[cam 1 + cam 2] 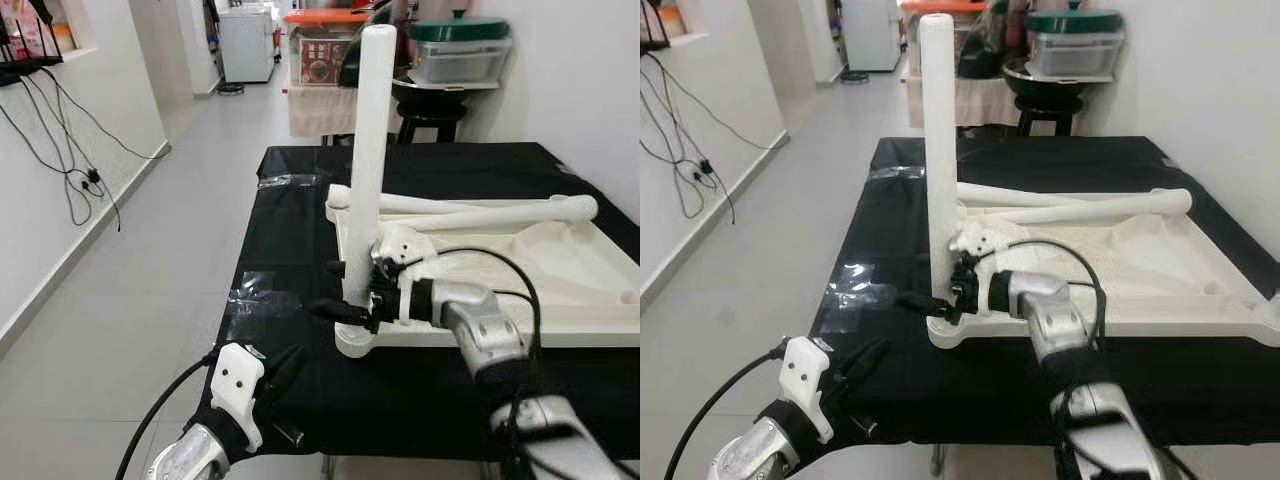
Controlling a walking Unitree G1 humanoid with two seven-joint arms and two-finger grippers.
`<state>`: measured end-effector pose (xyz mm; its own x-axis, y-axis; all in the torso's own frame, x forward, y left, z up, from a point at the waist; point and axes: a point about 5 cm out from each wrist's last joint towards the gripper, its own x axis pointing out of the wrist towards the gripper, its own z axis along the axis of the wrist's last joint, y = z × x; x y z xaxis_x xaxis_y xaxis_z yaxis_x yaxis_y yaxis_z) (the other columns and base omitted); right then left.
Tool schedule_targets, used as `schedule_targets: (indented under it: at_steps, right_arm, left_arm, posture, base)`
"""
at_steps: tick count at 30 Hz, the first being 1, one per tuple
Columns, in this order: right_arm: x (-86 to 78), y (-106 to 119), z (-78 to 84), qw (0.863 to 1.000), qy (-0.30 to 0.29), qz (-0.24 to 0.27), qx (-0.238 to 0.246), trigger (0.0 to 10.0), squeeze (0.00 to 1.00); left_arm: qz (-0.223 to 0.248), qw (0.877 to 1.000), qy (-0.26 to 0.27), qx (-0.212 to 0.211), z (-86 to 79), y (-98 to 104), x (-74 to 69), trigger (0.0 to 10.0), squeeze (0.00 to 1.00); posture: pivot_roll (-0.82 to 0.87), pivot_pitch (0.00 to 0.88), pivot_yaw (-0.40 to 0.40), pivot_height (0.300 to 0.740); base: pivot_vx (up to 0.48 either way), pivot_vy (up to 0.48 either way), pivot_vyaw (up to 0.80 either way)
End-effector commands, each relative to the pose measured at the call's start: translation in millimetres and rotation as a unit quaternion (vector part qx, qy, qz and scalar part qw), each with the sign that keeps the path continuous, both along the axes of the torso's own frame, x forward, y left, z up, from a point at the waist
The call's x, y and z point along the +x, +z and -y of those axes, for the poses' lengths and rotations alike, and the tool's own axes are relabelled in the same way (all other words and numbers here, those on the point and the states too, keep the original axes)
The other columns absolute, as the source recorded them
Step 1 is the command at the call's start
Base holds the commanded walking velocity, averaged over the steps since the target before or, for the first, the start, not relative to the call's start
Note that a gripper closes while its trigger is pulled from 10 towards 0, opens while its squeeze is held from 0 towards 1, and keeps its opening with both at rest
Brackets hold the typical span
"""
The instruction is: Building children table
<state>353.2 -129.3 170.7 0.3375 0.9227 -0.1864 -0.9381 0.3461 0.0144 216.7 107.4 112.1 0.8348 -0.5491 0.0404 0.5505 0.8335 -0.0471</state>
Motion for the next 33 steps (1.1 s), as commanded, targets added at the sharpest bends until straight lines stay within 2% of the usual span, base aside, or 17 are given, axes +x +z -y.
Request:
schedule_targets:
  at_steps: [1,9,12,13,14,15,16,17,18,19,21,22,24,25,31,32,33]
  right_arm:
    - [-0.1,-6.2,-7.0,1.0,0.026,-0.016,-0.005,0.0,0.0]
    - [4.0,-3.8,0.8,1.0,0.006,-0.004,0.019,0.0,0.0]
    - [-1.1,-13.5,13.2,0.998,-0.055,0.024,0.0,0.0,0.0]
    - [-1.1,-13.5,13.2,0.998,-0.055,0.024,0.0,0.0,0.0]
    - [-1.5,-20.1,15.8,0.994,-0.102,0.025,-0.017,0.0,0.0]
    - [-1.5,-20.1,15.8,0.994,-0.102,0.025,-0.017,0.0,0.0]
    - [-2.8,-31.7,14.8,0.98,-0.197,0.009,-0.024,0.0,0.0]
    - [-2.8,-31.7,14.8,0.98,-0.197,0.009,-0.024,0.0,0.0]
    - [-11.7,-45.2,10.3,0.937,-0.349,-0.009,0.008,0.0,0.0]
    - [-38.2,-66.9,-7.0,0.908,-0.413,-0.064,0.035,0.0,0.0]
    - [-38.2,-66.9,-7.0,0.908,-0.413,-0.064,0.035,0.0,0.0]
    - [-56.3,-76.9,-17.8,0.889,-0.445,-0.092,0.051,0.0,0.0]
    - [-47.1,-65.8,-21.2,0.906,-0.417,-0.053,0.045,0.0,0.0]
    - [-39.5,-62.4,-17.1,0.91,-0.412,-0.033,0.033,0.0,0.0]
    - [-36.8,-66.2,-14.8,0.91,-0.413,-0.035,0.022,0.0,0.0]
    - [-37.7,-66.2,-14.5,0.907,-0.419,-0.033,0.016,10.0,0.0]
    - [-39.8,-64.8,-15.1,0.906,-0.42,-0.04,0.019,10.0,0.0]
  left_arm:
    - [-0.009,1.0,0.002,0.001,0.6,-3.4,0.5,10.0,0.0]
    - [-0.01,1.0,0.0,-0.001,1.2,-2.9,-0.7,10.0,0.0]
    - [-0.011,1.0,0.0,-0.003,1.0,-2.3,-1.7,10.0,0.0]
    - [-0.011,1.0,0.0,-0.003,1.0,-2.3,-1.7,10.0,0.0]
    - [-0.011,1.0,0.0,-0.003,0.6,-2.2,-2.0,10.0,0.0]
    - [-0.011,1.0,0.0,-0.003,0.6,-2.2,-2.0,10.0,0.0]
    - [-0.011,1.0,0.0,-0.004,0.0,-2.4,-2.4,10.0,0.0]
    - [-0.011,1.0,0.0,-0.004,0.0,-2.4,-2.4,10.0,0.0]
    - [-0.011,1.0,0.001,-0.005,-0.7,-2.4,-2.3,10.0,0.0]
    - [-0.012,1.0,0.002,-0.006,-1.4,-2.4,-1.9,10.0,0.0]
    - [-0.012,1.0,0.002,-0.006,-1.4,-2.4,-1.9,10.0,0.0]
    - [-0.012,1.0,0.003,-0.006,-1.7,-3.0,-1.1,10.0,0.0]
    - [-0.013,1.0,0.002,-0.008,-0.3,-4.2,0.5,10.0,0.0]
    - [-0.012,1.0,-0.003,-0.006,0.9,-4.2,1.2,10.0,0.0]
    - [-0.008,1.0,0.003,-0.007,1.3,-3.9,3.3,10.0,0.0]
    - [-0.008,1.0,0.008,-0.008,0.9,-3.8,3.6,10.0,0.0]
    - [-0.009,1.0,0.008,-0.008,1.2,-4.1,4.1,10.0,0.0]
  posture:
    - [0.08,0.0,-0.029,0.74]
    - [0.07,0.0,-0.023,0.74]
    - [0.06,0.0,-0.025,0.74]
    - [0.06,0.0,-0.025,0.74]
    - [0.05,0.0,-0.031,0.74]
    - [0.05,0.0,-0.031,0.74]
    - [0.05,0.0,-0.041,0.74]
    - [0.05,0.0,-0.041,0.74]
    - [0.04,0.0,-0.042,0.74]
    - [0.04,0.0,-0.04,0.74]
    - [0.04,0.0,-0.04,0.74]
    - [0.03,0.0,-0.03,0.74]
    - [0.03,0.0,-0.045,0.74]
    - [0.04,0.0,-0.056,0.74]
    - [0.04,0.0,-0.053,0.74]
    - [0.04,0.0,-0.053,0.74]
    - [0.03,0.0,-0.045,0.74]
  base:
    - [0.0,0.0,0.0]
    - [0.0,0.0,0.0]
    - [0.0,0.0,0.0]
    - [0.0,0.0,0.0]
    - [0.0,0.0,0.0]
    - [0.0,0.0,0.0]
    - [0.0,0.0,0.0]
    - [0.0,0.0,0.0]
    - [0.0,0.0,0.0]
    - [0.0,0.0,0.0]
    - [0.0,0.0,0.0]
    - [0.0,0.0,0.0]
    - [0.0,0.0,0.0]
    - [0.0,0.0,0.0]
    - [0.0,0.0,0.0]
    - [0.0,0.0,0.0]
    - [0.0,0.0,0.0]
